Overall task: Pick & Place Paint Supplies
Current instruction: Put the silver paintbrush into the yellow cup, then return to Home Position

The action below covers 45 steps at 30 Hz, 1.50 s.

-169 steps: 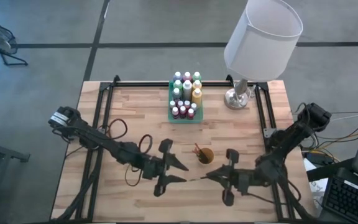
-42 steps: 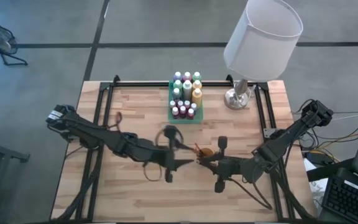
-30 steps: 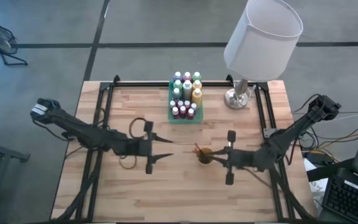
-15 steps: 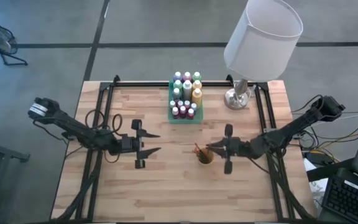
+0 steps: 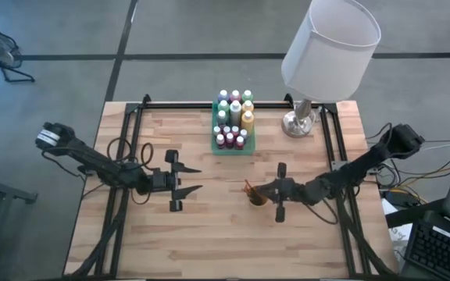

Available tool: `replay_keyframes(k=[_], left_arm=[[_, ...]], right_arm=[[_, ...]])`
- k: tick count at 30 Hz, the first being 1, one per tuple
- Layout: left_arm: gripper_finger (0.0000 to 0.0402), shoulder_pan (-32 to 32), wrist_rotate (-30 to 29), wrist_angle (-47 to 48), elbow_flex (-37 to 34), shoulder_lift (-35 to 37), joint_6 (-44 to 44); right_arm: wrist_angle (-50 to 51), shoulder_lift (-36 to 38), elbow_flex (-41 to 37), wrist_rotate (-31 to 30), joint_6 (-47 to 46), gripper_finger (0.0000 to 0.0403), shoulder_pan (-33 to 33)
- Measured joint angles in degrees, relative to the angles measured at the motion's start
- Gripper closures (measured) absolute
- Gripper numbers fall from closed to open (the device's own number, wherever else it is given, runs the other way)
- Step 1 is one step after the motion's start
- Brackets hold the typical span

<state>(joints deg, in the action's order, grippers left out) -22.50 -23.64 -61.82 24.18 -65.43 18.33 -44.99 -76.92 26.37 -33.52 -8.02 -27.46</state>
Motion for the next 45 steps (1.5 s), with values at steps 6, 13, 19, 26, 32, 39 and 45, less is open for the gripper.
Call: replay_keyframes(k=[6,13,19,26,32,39,45], left_arm=[[0.0195,0.0,0.0,0.0,0.0,0.0,0.0],[0.0195,0.0,0.0,0.1,0.2,0.0,-0.1],[0.0195,0.0,0.0,0.2,0.2,0.0,-0.1],[0.0195,0.0,0.0,0.3,0.2,0.0,-0.2],[0.0195,0.0,0.0,0.3,0.2,0.0,-0.1],[0.0195,0.0,0.0,0.4,0.2,0.0,-0.1],[0.0195,0.0,0.0,1.1,0.2,0.0,-0.1]], right_arm=[[-0.5,-3.0,-0.4,-2.7,-1.3,0.0390,0.0],[-2.7,-5.3,-1.6,-3.1,-2.5,0.0390,0.0],[-4.3,-6.5,-3.4,-3.2,-5.1,0.0390,0.0],[-5.0,-9.5,-3.7,-3.1,-7.3,0.0390,0.0],[-5.0,-11.1,-3.7,-3.1,-8.4,0.0388,0.0],[-5.0,-9.7,-4.0,-3.1,-8.6,0.0331,0.0],[-4.6,-7.6,-4.4,-2.6,-8.0,0.0258,0.0]])
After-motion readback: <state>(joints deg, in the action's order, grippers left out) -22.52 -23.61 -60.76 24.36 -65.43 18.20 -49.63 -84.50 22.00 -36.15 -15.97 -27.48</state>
